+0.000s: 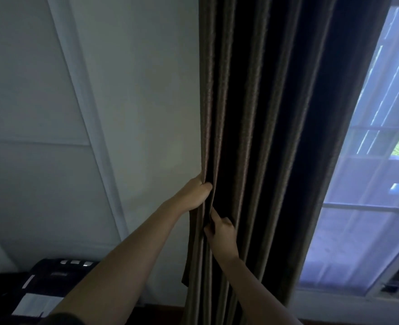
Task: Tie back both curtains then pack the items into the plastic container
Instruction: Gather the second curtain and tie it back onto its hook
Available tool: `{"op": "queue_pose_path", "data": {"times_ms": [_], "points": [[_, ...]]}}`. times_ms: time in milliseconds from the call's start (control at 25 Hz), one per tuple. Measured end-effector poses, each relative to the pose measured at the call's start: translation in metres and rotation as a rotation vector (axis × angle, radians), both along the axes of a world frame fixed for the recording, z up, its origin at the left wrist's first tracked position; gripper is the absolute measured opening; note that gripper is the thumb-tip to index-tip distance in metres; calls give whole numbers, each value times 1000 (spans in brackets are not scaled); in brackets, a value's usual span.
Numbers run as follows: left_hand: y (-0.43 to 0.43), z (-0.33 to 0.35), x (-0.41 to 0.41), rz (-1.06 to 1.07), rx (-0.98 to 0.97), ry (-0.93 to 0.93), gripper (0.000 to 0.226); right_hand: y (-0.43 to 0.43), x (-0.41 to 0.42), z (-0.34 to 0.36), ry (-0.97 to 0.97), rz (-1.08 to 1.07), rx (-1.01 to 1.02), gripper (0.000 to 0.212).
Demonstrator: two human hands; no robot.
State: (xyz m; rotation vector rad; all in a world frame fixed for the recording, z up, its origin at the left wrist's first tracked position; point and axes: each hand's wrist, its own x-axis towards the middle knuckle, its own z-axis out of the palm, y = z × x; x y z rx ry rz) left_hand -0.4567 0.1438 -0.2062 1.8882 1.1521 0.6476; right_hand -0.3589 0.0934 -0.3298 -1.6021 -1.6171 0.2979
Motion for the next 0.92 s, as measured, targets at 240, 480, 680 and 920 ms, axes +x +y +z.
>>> {"op": "queue_pose_path", "data": {"times_ms": [240, 480, 680, 920], "points": [[-5, 2, 21, -60, -4, 17, 57, -3, -4, -8, -1, 58, 21, 57], [15, 0, 9, 0, 58, 132, 50, -3, 35, 35, 26, -256, 536, 59], [14, 1, 5, 6, 69, 146, 54, 25, 51, 66, 124, -61, 157, 73], [9, 3, 13, -37, 27, 119, 51, 9, 25, 9, 6, 76, -100, 72]]}}
